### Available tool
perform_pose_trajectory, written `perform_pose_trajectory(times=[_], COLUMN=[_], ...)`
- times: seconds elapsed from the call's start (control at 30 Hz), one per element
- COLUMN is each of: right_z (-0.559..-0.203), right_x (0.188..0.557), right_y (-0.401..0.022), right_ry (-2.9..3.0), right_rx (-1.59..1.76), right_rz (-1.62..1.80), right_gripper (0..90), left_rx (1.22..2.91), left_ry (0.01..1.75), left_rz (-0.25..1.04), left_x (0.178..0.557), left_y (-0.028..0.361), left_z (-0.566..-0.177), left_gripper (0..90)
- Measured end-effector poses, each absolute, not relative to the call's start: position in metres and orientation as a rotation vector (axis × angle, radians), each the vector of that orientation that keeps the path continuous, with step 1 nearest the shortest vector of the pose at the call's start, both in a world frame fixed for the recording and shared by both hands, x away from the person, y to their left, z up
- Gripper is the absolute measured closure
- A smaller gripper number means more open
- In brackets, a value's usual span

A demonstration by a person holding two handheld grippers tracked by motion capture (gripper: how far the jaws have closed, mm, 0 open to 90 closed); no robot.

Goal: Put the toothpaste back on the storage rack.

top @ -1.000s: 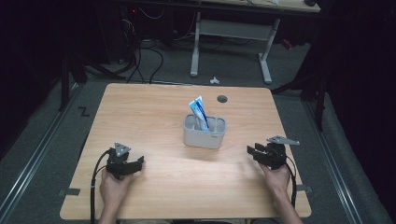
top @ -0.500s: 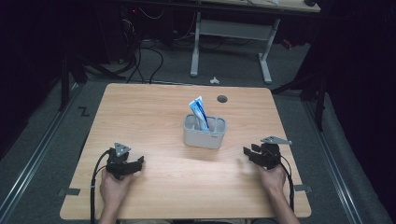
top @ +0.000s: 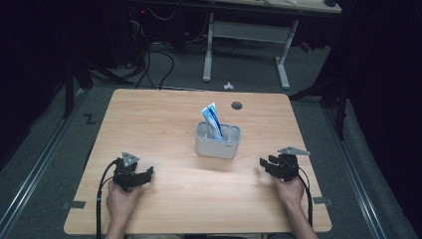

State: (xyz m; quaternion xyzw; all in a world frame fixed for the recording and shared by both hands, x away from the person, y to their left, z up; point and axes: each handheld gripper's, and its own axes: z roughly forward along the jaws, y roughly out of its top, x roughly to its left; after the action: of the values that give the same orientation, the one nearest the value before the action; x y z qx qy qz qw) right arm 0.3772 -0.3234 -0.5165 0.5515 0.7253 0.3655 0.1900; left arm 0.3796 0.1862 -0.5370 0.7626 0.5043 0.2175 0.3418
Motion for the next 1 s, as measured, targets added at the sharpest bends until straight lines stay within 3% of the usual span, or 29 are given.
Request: perform_pose_trajectory(times=[1.0], right_z=[-0.531], right_x=[0.377], right_y=[-0.311], right_ry=[2.045], right_rx=[1.453], right_rz=[0.875], right_gripper=[44.9], left_rx=[1.983], left_ry=[1.311], left_rz=[0.566], left_x=[0.379], left_y=[0.186], left_z=[-0.537], left_gripper=[25.8])
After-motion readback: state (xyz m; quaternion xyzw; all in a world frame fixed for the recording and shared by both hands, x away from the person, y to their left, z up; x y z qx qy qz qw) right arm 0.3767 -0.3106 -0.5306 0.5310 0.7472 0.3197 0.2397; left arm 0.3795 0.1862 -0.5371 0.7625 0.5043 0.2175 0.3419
